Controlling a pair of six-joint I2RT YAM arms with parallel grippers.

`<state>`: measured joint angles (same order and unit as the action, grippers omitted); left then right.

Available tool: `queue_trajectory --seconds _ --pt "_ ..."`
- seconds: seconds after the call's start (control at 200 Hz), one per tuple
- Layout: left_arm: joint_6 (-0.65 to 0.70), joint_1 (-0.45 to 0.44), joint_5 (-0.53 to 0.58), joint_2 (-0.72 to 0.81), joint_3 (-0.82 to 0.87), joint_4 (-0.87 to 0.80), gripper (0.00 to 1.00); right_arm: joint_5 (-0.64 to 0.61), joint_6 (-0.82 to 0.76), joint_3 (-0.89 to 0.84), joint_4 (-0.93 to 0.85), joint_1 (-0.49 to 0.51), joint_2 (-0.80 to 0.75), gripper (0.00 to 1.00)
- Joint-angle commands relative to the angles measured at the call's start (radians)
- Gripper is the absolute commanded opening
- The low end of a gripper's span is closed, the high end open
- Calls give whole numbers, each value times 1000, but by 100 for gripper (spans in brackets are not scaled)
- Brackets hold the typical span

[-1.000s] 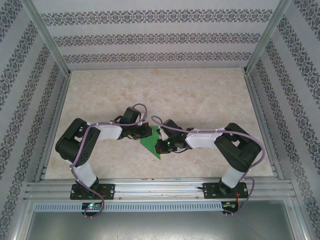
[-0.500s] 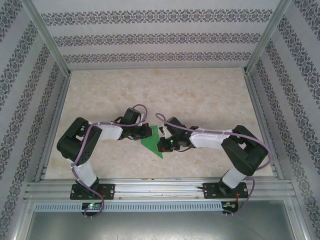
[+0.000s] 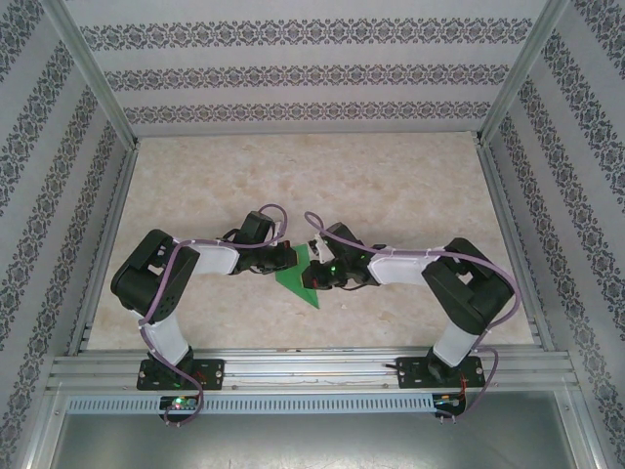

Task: Fold a paper plane with a square sheet of paper (fold left side to right side)
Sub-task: Fourth fold the wing at the center of the table.

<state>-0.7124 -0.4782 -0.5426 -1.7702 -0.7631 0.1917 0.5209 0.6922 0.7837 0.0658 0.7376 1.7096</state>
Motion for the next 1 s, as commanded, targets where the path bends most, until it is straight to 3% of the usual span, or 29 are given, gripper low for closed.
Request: queue_trajectory --seconds 0.0,0.435,0.994 --pt "-2 -7 29 -21 24 -24 0 -7 18 35 50 12 31 0" --pt "-5 -8 30 -25 23 -24 0 -37 1 88 24 13 94 0" --pt "1 -8 49 -46 16 -38 0 -56 -2 36 -68 36 76 0"
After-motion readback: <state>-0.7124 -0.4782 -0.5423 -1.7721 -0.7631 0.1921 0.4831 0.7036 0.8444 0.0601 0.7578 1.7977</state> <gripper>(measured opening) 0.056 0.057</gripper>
